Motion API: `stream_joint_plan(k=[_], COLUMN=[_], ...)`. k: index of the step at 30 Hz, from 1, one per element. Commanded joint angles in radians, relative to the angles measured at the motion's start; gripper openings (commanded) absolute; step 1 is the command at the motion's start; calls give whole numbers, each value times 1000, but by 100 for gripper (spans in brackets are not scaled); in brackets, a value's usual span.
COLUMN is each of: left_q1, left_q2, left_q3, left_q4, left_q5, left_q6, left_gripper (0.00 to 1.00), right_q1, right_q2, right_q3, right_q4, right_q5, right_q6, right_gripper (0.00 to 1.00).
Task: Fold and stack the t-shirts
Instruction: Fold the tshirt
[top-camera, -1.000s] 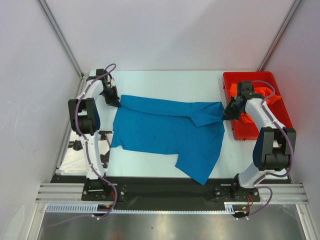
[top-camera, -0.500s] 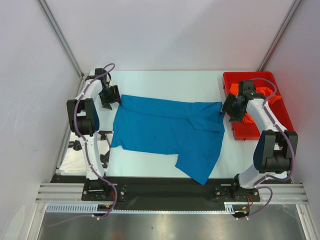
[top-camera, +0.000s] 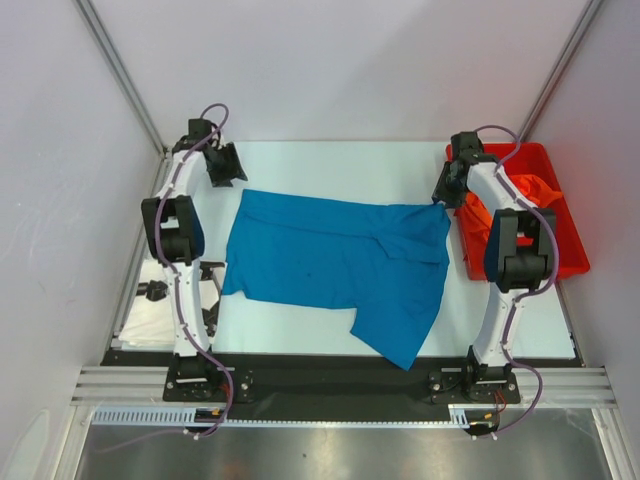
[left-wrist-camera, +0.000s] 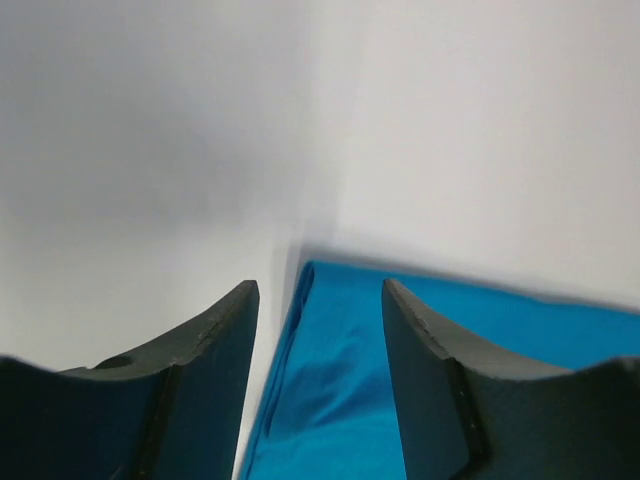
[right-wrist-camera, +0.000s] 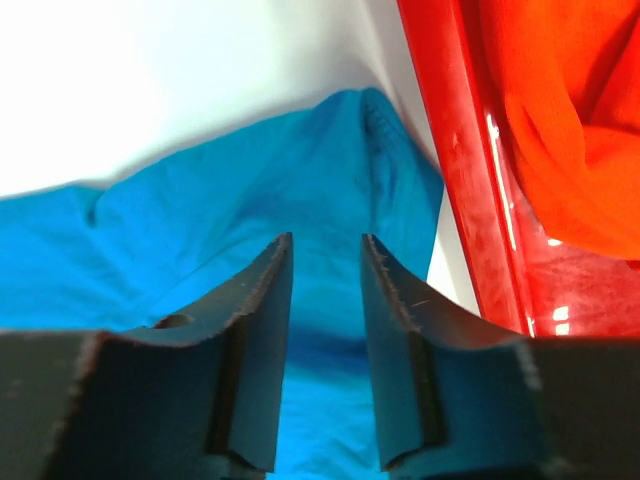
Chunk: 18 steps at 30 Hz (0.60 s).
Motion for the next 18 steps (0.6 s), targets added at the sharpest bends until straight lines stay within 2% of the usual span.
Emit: stream_joint_plan(k=[1,5,12,18], left_q1=[0,-6,-23,-23], left_q2=[57,70,93,80], left_q3=[61,55,55,12], left_q4=[19,53,21,5], left_q5=[48,62,68,70], left_q6=[-15,-9,9,8], left_gripper=[56,51,52,47], right_q1=[21,21,18,17], right_q2=[41,75,106,126], right_q3=[89,122,152,172], right_q4=[-47,-80,-98,-120], right_q5=[93,126,129,149], right_q6=[-4,-16,-34,-63], right_gripper=[39,43,46,48])
